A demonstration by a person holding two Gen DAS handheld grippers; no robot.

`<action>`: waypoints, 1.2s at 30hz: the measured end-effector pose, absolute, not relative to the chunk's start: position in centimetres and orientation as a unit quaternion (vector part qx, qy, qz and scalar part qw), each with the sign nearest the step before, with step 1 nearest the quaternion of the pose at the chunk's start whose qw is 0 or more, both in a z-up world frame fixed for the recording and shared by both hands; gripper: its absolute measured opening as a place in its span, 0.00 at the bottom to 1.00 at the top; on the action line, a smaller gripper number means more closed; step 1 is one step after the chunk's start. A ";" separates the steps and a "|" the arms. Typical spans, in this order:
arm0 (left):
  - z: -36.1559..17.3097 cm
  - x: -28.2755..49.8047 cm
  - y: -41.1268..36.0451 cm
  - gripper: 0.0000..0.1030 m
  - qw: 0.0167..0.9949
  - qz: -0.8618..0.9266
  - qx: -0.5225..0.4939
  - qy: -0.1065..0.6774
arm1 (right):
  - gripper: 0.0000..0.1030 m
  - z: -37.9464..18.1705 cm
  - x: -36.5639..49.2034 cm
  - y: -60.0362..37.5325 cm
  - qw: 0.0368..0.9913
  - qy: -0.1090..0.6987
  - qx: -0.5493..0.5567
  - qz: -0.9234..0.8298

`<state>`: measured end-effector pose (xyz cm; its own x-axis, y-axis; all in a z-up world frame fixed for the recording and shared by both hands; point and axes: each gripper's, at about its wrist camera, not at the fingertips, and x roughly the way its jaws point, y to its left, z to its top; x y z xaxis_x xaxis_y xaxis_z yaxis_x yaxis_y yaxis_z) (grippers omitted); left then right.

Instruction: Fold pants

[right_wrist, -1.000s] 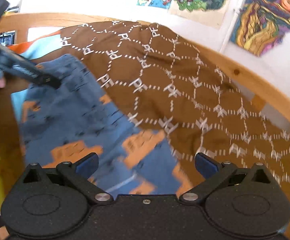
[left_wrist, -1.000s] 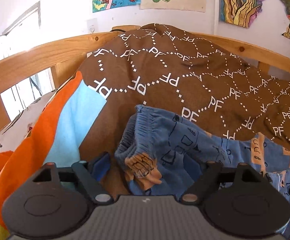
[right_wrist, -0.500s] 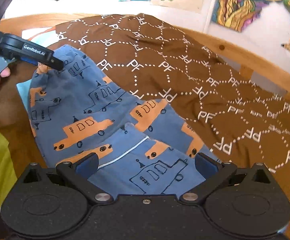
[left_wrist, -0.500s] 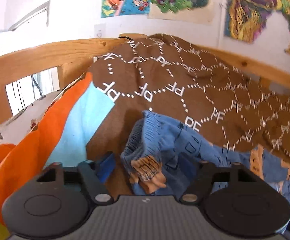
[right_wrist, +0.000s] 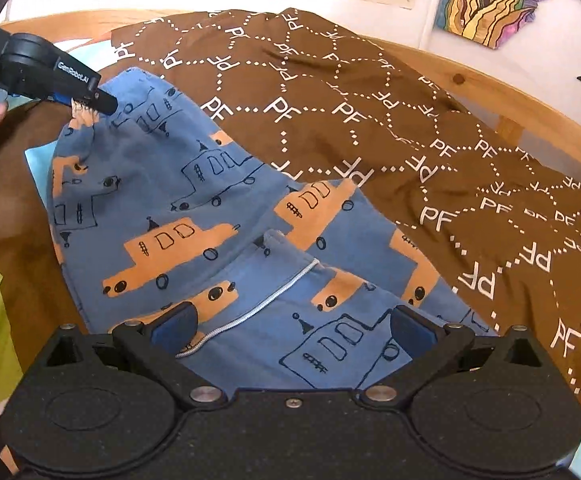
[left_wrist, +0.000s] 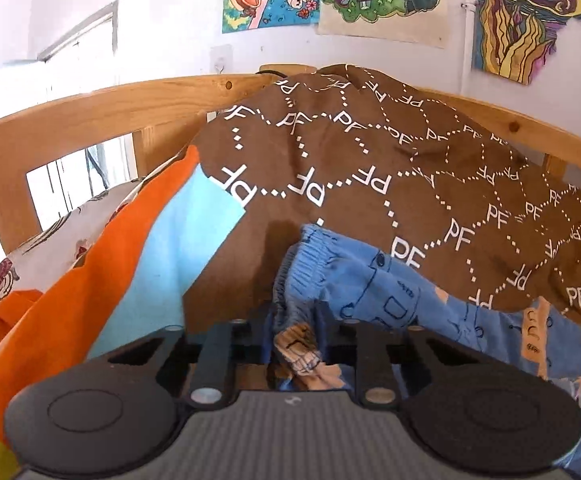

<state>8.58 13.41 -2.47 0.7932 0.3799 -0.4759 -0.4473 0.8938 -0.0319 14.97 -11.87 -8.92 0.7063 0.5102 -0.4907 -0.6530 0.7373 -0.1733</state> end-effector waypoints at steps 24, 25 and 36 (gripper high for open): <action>1.5 5.4 -7.6 0.18 0.980 -0.079 0.106 0.151 | 0.99 -2.8 15.4 -25.6 0.951 0.203 -0.111 0.207; 0.8 5.8 -8.4 0.18 0.976 -0.093 0.113 0.160 | 0.99 -2.6 15.4 -26.9 0.953 0.208 -0.093 0.197; -6.4 7.3 -13.2 0.48 0.938 -0.157 0.197 0.239 | 0.99 -4.8 17.1 -33.3 0.946 0.257 0.058 0.189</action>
